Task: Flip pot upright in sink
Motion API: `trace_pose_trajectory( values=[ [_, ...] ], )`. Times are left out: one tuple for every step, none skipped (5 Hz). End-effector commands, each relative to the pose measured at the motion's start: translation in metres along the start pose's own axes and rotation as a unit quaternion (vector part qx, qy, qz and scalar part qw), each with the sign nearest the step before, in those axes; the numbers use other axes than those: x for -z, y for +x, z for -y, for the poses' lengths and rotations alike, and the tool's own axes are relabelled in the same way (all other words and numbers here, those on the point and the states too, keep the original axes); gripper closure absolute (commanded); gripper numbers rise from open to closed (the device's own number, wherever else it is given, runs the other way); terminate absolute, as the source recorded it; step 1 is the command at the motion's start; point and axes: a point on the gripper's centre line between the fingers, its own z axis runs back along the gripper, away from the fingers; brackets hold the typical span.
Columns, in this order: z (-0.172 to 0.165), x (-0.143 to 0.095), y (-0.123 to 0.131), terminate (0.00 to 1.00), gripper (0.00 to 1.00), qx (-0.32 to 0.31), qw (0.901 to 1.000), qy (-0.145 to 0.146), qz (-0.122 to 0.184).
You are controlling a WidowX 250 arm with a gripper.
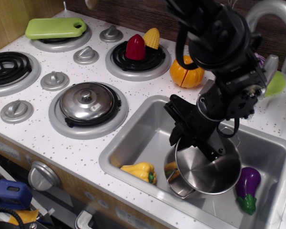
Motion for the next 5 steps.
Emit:
trace_pose_trajectory(
  values=[
    [-0.0030,-0.0159,0.0085,0.00,0.00,-0.025,0.9982,-0.015,0.053],
    [-0.0009,-0.0151,0.0070,0.00,0.00,-0.005,0.9975,0.007,0.070],
    [-0.0009,-0.0151,0.0070,0.00,0.00,-0.005,0.9975,0.007,0.070],
    [-0.0009,-0.0151,0.0070,0.00,0.00,-0.005,0.9975,0.007,0.070],
    [-0.0009,-0.0151,0.0070,1.00,0.00,-0.005,0.9975,0.007,0.070]
  ],
)
